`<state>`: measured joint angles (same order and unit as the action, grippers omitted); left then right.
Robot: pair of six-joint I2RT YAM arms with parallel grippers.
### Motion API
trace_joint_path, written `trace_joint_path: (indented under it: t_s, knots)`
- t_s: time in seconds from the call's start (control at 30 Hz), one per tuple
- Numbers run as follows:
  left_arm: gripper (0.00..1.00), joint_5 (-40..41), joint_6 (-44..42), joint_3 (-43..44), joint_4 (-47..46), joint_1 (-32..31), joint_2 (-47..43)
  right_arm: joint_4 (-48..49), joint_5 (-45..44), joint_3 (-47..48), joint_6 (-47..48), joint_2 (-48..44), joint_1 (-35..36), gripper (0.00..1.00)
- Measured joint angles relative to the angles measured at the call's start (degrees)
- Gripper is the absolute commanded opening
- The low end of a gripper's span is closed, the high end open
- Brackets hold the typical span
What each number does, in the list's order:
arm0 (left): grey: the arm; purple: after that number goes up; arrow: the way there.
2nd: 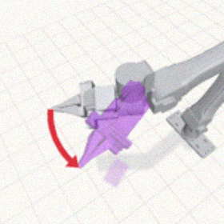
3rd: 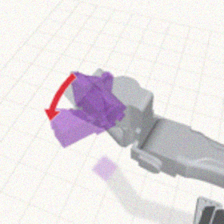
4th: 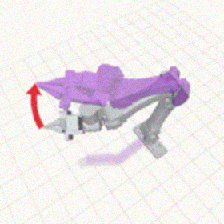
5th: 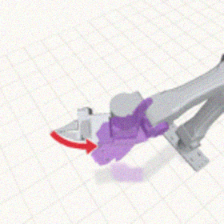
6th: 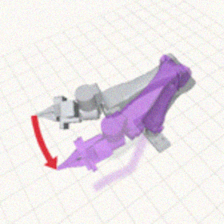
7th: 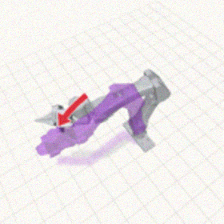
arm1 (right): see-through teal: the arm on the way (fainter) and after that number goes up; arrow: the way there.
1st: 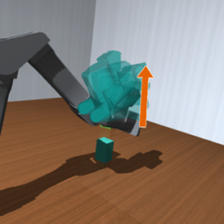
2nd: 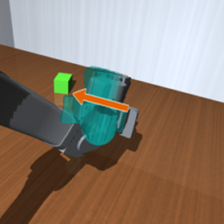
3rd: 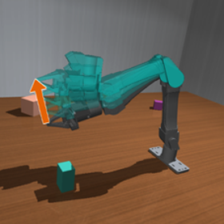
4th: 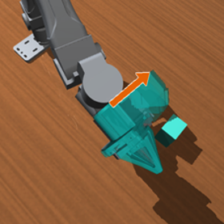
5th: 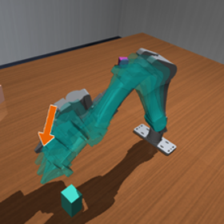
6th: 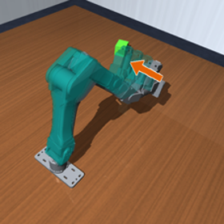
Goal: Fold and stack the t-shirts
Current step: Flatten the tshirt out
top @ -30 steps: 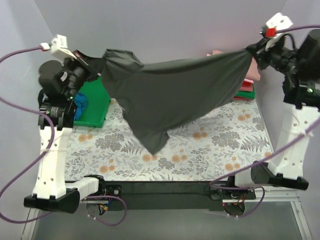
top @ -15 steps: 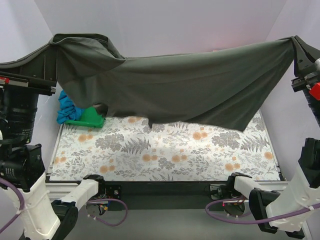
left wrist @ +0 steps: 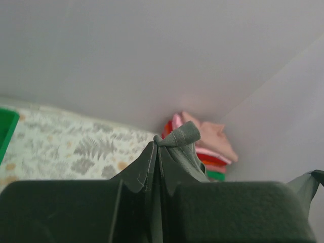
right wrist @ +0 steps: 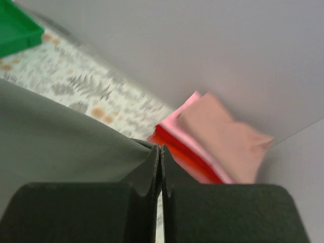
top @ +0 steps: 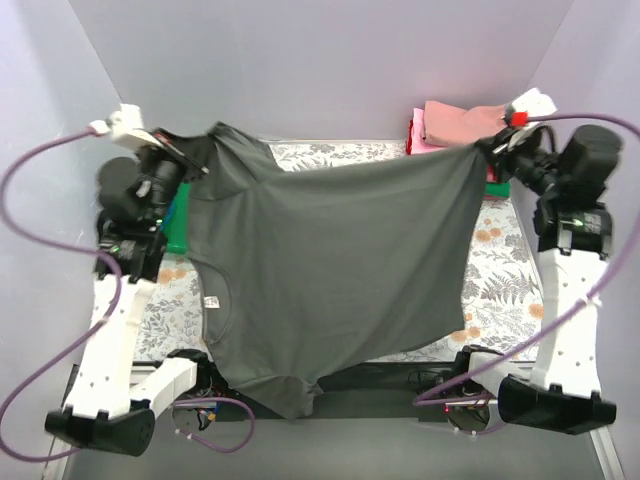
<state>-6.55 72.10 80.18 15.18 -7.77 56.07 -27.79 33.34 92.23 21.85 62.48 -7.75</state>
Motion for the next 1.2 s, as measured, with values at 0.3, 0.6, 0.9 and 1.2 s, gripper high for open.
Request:
trace_joint_path:
  t_s: [0.3,0.6,0.9,1.2]
  knots:
    - [0.0,-0.04,0.35,-26.34,-15.45,0.17,16.9,13.7,5.14,-28.28,-2.29,12.44,0.44,0.01]
    - [0.0,-2.34,0.9,-21.07,-24.26,2.99,42.51,25.92,5.49,-26.75,-6.69,32.65,2.95,0.01]
    - [0.0,-8.15,0.48,-14.71,-25.68,4.68,47.01,30.69,4.39,-24.44,-8.35,33.64,3.32,0.01]
    - [0.0,-13.03,-1.31,-22.45,-25.92,4.72,36.06,32.46,4.17,-28.02,-8.2,30.91,3.3,0.01]
